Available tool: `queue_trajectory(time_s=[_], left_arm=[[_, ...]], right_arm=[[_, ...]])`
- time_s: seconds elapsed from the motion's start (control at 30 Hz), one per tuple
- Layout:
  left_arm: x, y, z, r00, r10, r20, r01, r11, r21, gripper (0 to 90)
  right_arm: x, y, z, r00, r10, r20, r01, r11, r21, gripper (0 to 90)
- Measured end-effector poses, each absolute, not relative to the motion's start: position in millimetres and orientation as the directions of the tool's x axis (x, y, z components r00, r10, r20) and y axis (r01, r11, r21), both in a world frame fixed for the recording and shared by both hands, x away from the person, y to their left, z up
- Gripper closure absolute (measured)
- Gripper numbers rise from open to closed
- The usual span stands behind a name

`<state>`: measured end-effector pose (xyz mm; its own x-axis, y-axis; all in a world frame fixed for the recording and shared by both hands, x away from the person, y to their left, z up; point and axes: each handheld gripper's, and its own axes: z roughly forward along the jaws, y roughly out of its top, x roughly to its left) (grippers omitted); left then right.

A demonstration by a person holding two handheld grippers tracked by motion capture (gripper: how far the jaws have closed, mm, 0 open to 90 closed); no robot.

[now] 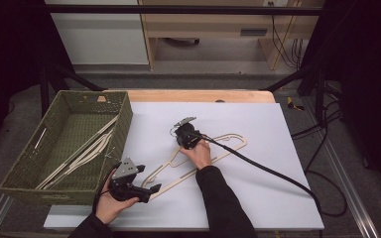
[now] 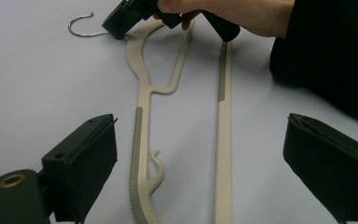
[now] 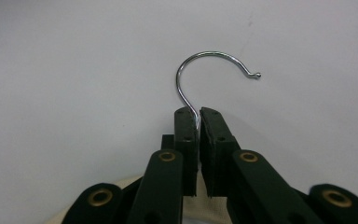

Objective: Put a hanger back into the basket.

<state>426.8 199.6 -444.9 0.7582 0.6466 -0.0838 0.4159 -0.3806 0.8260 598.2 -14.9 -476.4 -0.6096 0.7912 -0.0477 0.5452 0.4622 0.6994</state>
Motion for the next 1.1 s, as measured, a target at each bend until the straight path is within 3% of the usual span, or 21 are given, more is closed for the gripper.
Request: queue_trajectory(time_s=[0.3,0.6,0.97,1.1], left_arm=[[427.7,198.3,-445.8,0.758,0.646,-0.086,0.420,-0.383,0.822,10.2],[440.5,189.6,-445.5,0.753,0.653,-0.079,0.433,-0.402,0.807,13.1],[476.9,172.0,-448.8,0.723,0.684,-0.093,0.481,-0.403,0.778,22.9],[490.4,166.6,-453.2,0.715,0.685,-0.137,0.522,-0.393,0.757,26.8]], right_arm=[[600.3,-14.3,-474.8,-0.574,0.819,0.015,0.598,0.407,0.690,89.3],[597.8,-17.5,-468.4,-0.581,0.813,0.018,0.579,0.398,0.712,89.4],[594.9,-19.4,-460.6,-0.595,0.804,0.019,0.554,0.393,0.734,89.4],[594.0,-19.9,-459.4,-0.595,0.804,0.026,0.554,0.386,0.737,89.4]])
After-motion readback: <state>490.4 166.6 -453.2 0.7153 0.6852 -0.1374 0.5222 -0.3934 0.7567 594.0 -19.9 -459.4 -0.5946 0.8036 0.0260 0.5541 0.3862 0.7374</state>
